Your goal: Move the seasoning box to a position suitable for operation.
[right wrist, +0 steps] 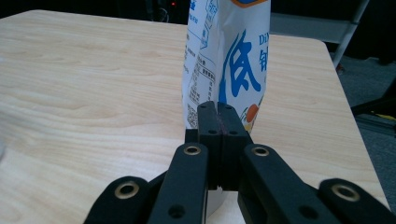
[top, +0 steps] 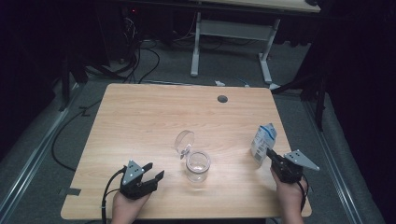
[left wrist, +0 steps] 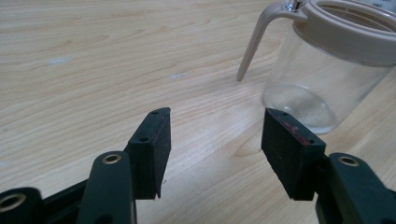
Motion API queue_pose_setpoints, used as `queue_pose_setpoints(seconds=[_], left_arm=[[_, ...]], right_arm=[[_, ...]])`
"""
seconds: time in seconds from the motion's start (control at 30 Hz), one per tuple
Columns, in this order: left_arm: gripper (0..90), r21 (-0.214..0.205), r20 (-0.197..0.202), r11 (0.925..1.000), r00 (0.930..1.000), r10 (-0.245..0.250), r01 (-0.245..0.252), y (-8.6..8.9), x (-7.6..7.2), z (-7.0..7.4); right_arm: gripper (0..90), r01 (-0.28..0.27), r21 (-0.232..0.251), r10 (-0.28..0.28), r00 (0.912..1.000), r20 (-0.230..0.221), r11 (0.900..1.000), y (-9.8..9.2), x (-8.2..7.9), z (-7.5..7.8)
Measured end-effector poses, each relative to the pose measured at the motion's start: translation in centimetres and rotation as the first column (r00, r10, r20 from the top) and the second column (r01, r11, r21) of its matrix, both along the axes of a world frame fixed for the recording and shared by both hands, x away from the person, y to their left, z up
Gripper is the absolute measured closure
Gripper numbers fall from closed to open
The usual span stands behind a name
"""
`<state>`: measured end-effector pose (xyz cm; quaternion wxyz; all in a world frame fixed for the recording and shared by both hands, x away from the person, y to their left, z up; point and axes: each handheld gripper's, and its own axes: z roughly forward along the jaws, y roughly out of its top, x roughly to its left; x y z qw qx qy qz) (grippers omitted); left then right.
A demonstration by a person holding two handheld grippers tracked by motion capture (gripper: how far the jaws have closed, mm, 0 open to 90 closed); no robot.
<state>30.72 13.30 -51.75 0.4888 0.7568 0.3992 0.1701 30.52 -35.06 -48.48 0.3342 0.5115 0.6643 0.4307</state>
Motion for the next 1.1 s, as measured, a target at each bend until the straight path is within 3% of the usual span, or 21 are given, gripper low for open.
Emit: queue_pose_setpoints(seconds=[0.23, 0.4, 0.53, 0.63, 0.7, 0.87, 0.97, 1.1], left_arm=[[43.3, 0.025, 0.014, 0.9995, 0.9997, -0.021, 0.02, -1.4, 0.9, 0.0], [43.3, 0.012, 0.013, 0.9997, 0.9996, -0.023, 0.023, -1.6, 1.1, 0.0], [43.3, 0.013, 0.01, 0.9996, 0.9996, -0.024, 0.024, -1.6, 1.2, 0.0], [43.3, 0.012, 0.013, 0.9997, 0.9997, -0.023, 0.023, -1.6, 1.1, -0.1], [43.3, 0.018, 0.01, 0.9996, 0.9997, -0.022, 0.021, -1.4, 1.0, -0.1], [43.3, 0.013, 0.003, 0.9999, 0.9999, -0.01, 0.01, -0.9, 0.8, -0.2], [43.2, 0.013, 0.003, 0.9999, 1.0, -0.002, 0.002, -0.7, 0.6, -0.2], [43.2, 0.011, 0.0, 0.9999, 1.0, 0.009, -0.009, -0.2, 0.4, -0.2]], right_arm=[[90.0, -0.01, 0.001, 0.01, 0.9999, -0.005, 0.9999, -0.3, -1.7, 0.1], [87.8, -0.007, 0.005, 0.007, 1.0, -0.002, 1.0, -0.2, -2.2, 0.1], [76.5, -0.007, 0.013, 0.007, 1.0, 0.001, 0.9999, 0.0, -2.3, 0.4], [62.7, 0.01, 0.002, -0.01, 0.9999, -0.003, 0.9999, 0.2, -2.0, 0.3], [59.3, 0.023, -0.007, -0.023, 0.9997, -0.001, 0.9997, 0.4, -1.8, 0.2], [58.4, 0.032, -0.04, -0.032, 0.9995, -0.006, 0.9987, 0.8, -1.1, -0.3], [59.4, 0.033, -0.007, -0.033, 0.9995, -0.004, 0.9994, 0.6, -0.6, -0.4], [62.7, 0.025, -0.011, -0.025, 0.9995, 0.021, 0.9996, 0.7, -0.5, -0.3]])
